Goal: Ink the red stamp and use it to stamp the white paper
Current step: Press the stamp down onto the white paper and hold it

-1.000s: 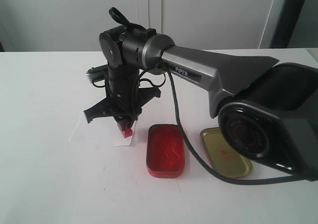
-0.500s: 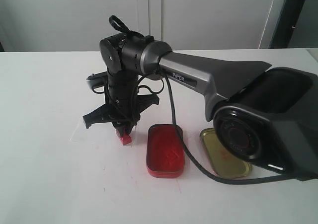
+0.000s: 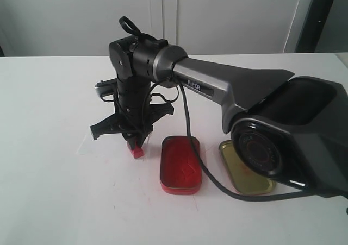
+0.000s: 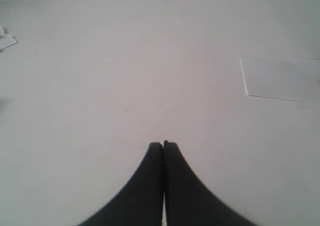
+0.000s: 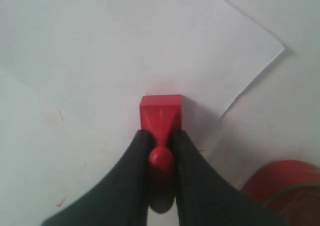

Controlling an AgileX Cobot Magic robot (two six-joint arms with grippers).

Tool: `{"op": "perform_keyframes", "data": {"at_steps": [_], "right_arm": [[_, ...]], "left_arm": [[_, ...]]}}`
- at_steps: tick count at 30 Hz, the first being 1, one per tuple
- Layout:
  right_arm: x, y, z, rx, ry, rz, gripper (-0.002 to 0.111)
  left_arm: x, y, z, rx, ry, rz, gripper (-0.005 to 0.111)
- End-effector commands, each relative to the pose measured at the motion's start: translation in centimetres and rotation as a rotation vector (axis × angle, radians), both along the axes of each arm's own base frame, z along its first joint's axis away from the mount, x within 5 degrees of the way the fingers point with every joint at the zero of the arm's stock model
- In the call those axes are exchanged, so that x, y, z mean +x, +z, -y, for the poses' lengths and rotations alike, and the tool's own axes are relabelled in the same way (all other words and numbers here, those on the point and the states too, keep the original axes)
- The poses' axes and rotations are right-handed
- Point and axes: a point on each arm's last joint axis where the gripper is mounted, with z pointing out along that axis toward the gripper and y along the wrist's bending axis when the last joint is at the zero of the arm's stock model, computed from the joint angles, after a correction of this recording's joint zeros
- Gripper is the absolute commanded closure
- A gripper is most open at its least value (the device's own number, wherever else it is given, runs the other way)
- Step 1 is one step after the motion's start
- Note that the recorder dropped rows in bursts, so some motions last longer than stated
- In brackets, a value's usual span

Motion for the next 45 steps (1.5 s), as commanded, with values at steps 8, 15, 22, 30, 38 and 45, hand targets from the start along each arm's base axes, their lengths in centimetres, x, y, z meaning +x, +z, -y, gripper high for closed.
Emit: {"op": "perform_keyframes", "data": {"at_steps": [8, 15, 22, 30, 38, 45], "right_arm": [[-0.7, -7.7, -0.2, -0.107, 0.002, -0.095, 0.108], [-0.9, -8.5, -0.2, -0.119, 0.005, -0.105, 0.108], [-0.8, -8.5, -0.1, -0.126, 0.008, -0.098, 0.108], [-0.8, -8.5, -0.1, -0.127, 0.009, -0.097, 0.108], [-1.0, -8.5, -0.3, -0.103, 0.009, -0.120, 0.108], [-0.8, -8.5, 0.0, -0.134, 0.012, -0.091, 0.108]], "left_arm": [[0.0, -0.1, 0.0, -0.004, 0.002, 0.005, 0.107], [0.0, -0.1, 0.0, -0.004, 0.002, 0.005, 0.107], [0.0, -0.1, 0.0, -0.004, 0.002, 0.005, 0.107], [0.0, -0.1, 0.0, -0.004, 0.002, 0.005, 0.107], [0.0, -0.1, 0.0, -0.004, 0.002, 0.005, 0.107], [0.0, -0.1, 0.0, -0.004, 0.002, 0.005, 0.107]]}}
